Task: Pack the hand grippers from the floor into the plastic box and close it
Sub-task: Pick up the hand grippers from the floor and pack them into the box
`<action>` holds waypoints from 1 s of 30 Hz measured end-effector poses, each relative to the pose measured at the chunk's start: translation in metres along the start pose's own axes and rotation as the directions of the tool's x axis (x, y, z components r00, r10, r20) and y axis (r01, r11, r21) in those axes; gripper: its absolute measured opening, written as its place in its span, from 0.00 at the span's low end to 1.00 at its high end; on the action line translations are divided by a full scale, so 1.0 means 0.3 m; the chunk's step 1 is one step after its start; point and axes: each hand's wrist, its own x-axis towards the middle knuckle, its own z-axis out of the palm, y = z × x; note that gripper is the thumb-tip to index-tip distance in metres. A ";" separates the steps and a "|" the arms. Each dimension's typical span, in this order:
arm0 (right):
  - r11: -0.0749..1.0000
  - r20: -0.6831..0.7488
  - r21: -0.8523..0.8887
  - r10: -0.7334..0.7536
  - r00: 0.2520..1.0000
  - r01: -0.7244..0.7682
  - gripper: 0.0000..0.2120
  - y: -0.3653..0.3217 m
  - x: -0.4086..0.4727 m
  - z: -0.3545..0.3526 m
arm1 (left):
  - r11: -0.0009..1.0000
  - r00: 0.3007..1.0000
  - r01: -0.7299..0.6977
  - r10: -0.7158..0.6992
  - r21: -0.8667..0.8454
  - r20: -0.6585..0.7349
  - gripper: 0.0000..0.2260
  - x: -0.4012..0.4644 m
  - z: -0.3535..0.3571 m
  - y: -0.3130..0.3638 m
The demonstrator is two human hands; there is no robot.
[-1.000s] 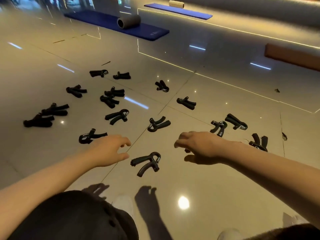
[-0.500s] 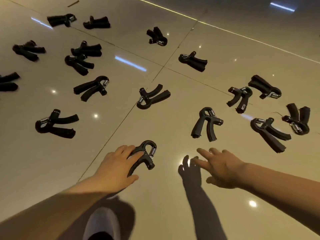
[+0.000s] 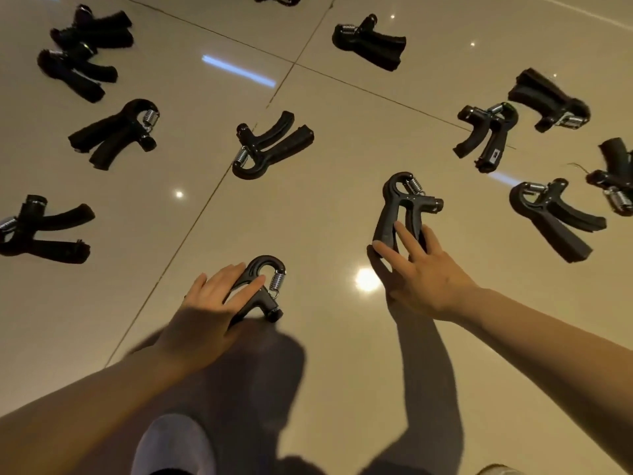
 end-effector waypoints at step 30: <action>0.997 -0.300 0.062 -0.016 0.954 0.036 0.19 -0.204 -0.142 0.112 | 0.999 0.993 -0.048 0.047 -0.005 -0.104 0.25 -0.101 0.107 0.123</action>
